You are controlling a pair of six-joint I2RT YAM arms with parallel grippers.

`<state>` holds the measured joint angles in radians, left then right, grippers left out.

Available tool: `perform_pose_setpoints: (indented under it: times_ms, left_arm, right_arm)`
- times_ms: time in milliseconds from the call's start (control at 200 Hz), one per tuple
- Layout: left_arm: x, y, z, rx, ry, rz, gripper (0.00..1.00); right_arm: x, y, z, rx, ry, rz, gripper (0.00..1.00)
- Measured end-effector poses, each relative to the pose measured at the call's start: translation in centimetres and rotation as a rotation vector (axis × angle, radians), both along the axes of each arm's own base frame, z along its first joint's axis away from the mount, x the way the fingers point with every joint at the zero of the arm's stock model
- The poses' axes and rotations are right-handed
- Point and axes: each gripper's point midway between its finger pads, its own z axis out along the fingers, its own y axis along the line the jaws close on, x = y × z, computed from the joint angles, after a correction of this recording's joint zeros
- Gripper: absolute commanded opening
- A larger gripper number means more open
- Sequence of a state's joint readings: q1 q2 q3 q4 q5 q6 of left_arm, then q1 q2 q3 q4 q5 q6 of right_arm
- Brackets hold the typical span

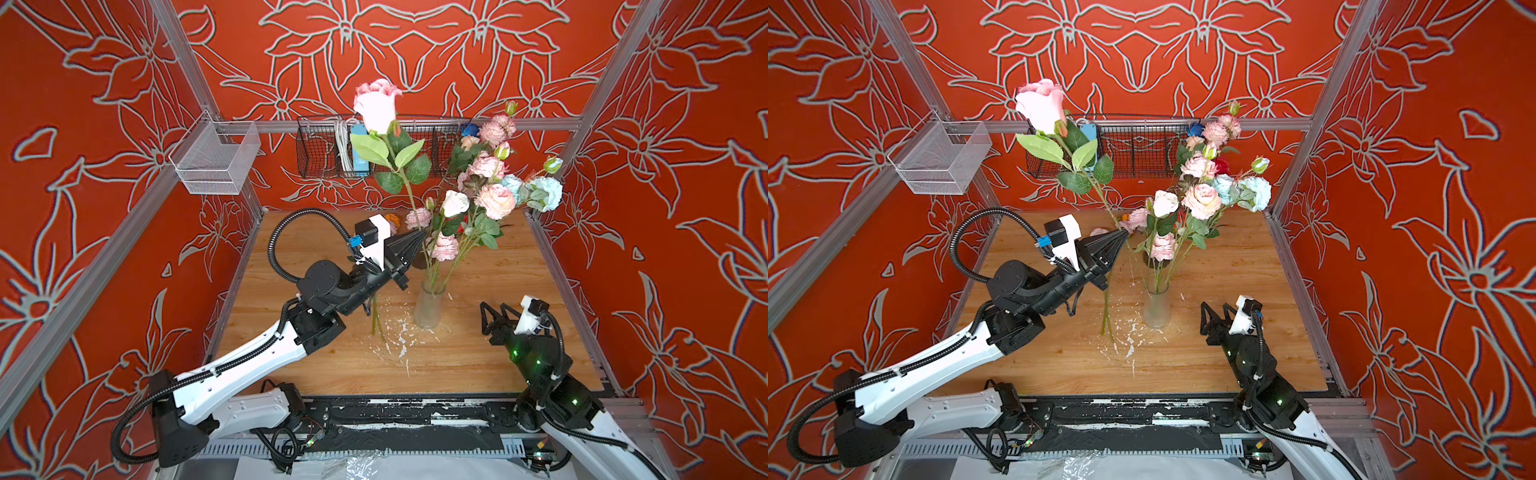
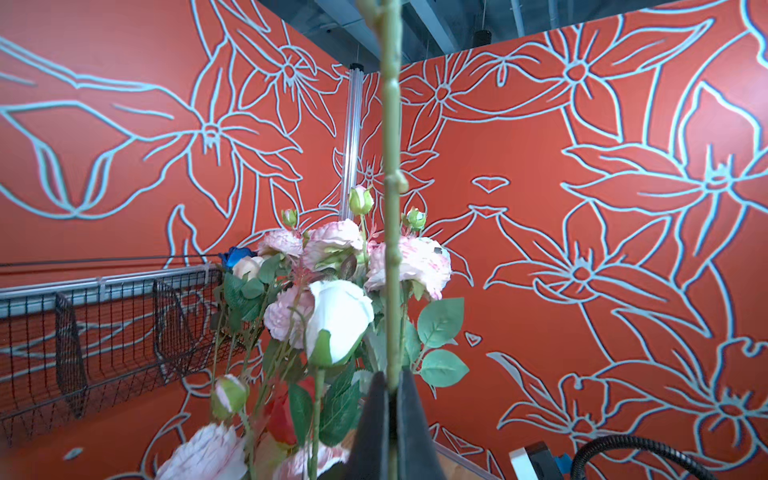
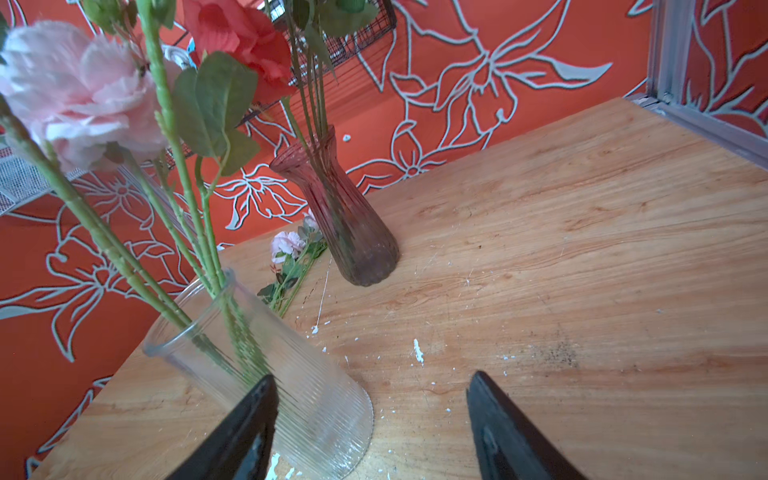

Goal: Arrange the flowers into the vase
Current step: 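Lower the pink rose stem into the clear vase and open left gripper, then move left gripper back down to the loose stems on the table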

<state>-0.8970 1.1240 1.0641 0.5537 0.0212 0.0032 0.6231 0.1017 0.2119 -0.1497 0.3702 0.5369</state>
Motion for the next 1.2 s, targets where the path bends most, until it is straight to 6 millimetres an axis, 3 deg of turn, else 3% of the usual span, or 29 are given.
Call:
perform_pose_setpoints:
  times_ms: [160,340,545,786,1196]
  left_arm:
    - [0.7,-1.9,-0.6,0.04,-0.043,0.018,0.0]
    - [2.4,-3.3,-2.5,0.102,-0.06,0.08,0.0]
    - [4.0,-3.8,-4.9,0.144,-0.062,0.151,0.0]
    - [5.3,-4.1,-6.2,0.178,-0.066,0.207,0.0]
    - [5.7,-4.5,-10.2,0.211,0.022,0.193,0.0]
  right_arm:
    - [0.0,-0.3,-0.3,-0.008,0.009,-0.016,0.73]
    - [0.1,-0.3,-0.6,-0.015,0.016,-0.018,0.74]
    - [0.2,-0.2,-1.3,-0.029,0.036,-0.019,0.74]
    - [0.3,-0.2,-1.6,-0.038,0.047,-0.019,0.73]
    - [0.5,0.0,-2.1,-0.053,0.068,-0.018,0.74]
